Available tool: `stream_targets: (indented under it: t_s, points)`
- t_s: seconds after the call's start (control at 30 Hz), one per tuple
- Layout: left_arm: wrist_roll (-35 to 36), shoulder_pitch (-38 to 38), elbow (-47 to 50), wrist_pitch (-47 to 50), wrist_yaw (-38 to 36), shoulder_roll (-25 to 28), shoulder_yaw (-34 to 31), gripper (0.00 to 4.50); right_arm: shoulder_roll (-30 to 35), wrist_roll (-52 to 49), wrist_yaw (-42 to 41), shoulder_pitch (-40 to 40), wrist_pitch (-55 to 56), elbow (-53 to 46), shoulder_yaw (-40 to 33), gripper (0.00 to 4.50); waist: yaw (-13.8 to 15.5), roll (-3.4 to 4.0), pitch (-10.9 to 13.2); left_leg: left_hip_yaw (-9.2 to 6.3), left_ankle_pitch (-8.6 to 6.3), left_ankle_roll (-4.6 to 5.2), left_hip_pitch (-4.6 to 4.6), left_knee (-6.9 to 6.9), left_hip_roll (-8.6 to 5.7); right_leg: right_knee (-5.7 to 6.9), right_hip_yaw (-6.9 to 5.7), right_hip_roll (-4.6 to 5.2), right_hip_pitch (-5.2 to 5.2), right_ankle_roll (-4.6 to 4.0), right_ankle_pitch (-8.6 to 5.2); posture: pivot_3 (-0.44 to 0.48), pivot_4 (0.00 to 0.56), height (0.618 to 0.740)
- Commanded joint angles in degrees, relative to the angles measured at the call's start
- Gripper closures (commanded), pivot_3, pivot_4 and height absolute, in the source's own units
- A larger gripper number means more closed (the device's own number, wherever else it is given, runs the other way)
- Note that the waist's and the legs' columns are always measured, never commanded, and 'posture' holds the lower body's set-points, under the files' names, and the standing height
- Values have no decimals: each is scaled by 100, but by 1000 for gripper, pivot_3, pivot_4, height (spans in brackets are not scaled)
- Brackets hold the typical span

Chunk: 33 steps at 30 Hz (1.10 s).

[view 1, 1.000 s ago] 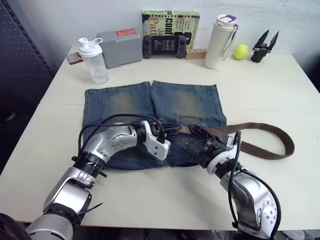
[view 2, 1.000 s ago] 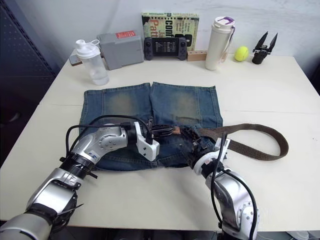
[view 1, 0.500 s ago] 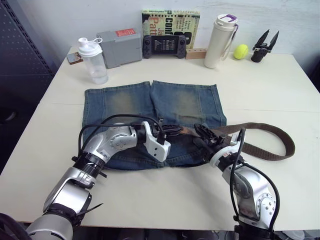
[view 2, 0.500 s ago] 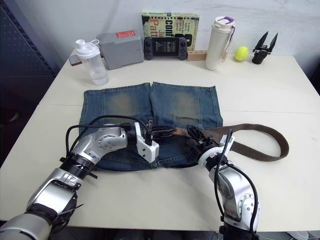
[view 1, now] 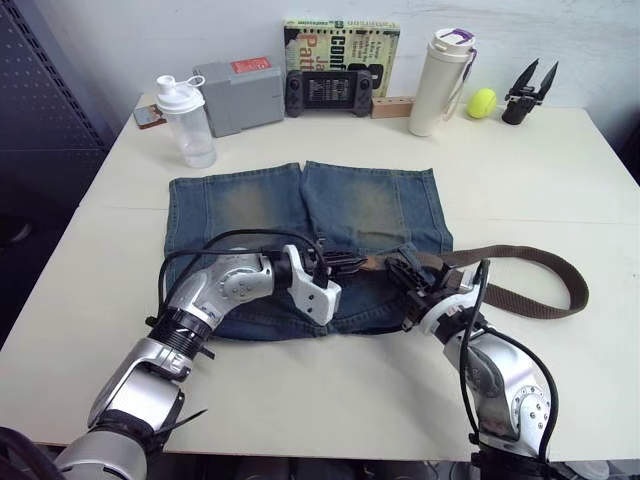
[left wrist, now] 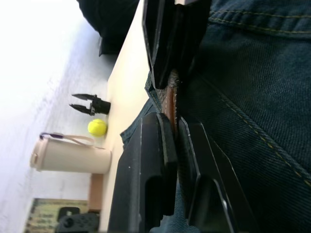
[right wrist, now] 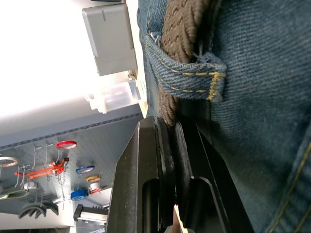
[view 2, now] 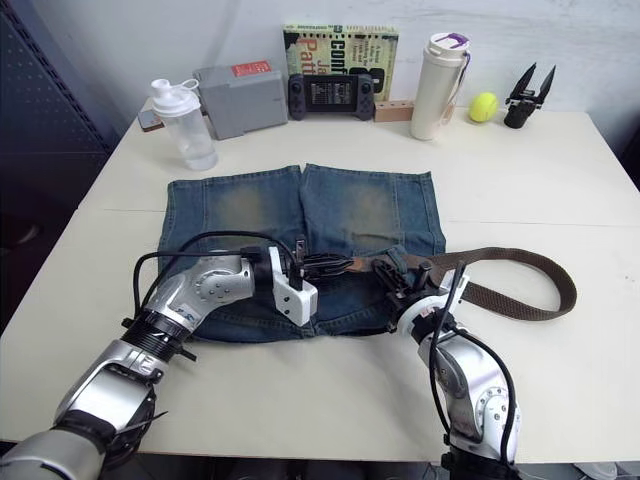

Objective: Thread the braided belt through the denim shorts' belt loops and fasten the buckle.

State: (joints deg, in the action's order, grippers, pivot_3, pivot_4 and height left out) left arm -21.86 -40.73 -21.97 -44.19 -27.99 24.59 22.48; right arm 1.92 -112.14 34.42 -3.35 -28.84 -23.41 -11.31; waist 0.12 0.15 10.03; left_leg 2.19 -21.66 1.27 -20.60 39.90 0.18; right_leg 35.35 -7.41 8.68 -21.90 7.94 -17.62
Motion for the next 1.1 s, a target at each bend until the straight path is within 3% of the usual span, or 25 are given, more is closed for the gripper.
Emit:
stream_targets:
  t_s: [0.03, 0.17, 0.33, 0.47, 0.6, 0.73, 0.9, 1.1]
  points:
    - [1243, 154, 619, 854, -703, -317, -55, 2389, 102, -35, -121, -23, 110, -6, -44, 4500, 1, 0, 0, -2, 0, 0, -2, 1, 2, -1, 0, 0, 0, 0, 0, 0, 150, 731]
    - [2259, 192, 889, 1841, -1157, -787, -246, 718, 148, 5, -147, -27, 128, 26, -23, 4500, 1, 0, 0, -3, 0, 0, -7, 5, 2, -9, -2, 0, 0, 0, 0, 0, 150, 731]
    - [3514, 23, 1177, 3318, -1263, -1425, -789, 590, 190, 125, -173, 12, 121, 30, 76, 4500, -5, 0, 0, -1, 0, 0, -10, 5, -1, -22, -3, -7, 1, 0, 0, 0, 150, 731]
    - [4240, 56, 1815, 4498, -1484, -1343, -1151, 590, 225, 252, -177, 39, 120, 16, 161, 4500, -19, 1, 0, -3, 0, 0, -16, 5, 3, -27, -4, -7, 0, 0, 0, 0, 150, 731]
    - [5037, 526, 3091, 5844, -1981, -304, -1614, 590, 284, 381, -223, 70, 104, -28, 229, 4500, -68, 11, 6, -1, 0, 0, -15, 1, 0, -29, -2, -13, -4, 0, 0, 0, 150, 731]
    - [5075, 1284, 3885, 6336, -2219, 709, -1940, 590, 438, 475, -318, -11, 12, -81, 279, 4500, -62, 38, 20, -4, 0, -1, -14, -2, 13, -29, 4, -13, -6, -2, -1, 0, 150, 731]
    - [4867, 2298, 4197, 6320, -2374, 1537, -2479, 590, 693, 457, -595, -162, -247, -248, 459, 4500, -23, 48, 27, -12, 0, -1, -22, 11, 10, -30, 9, -13, -4, -2, -1, 0, 150, 731]
    - [4886, 3489, 4565, 6194, -2503, 1976, -3066, 590, 1048, 505, -814, -411, -564, -404, 721, 4500, -36, 68, 38, -4, -1, -3, -44, 7, 12, -26, 15, -14, -34, -2, -1, 0, 150, 731]
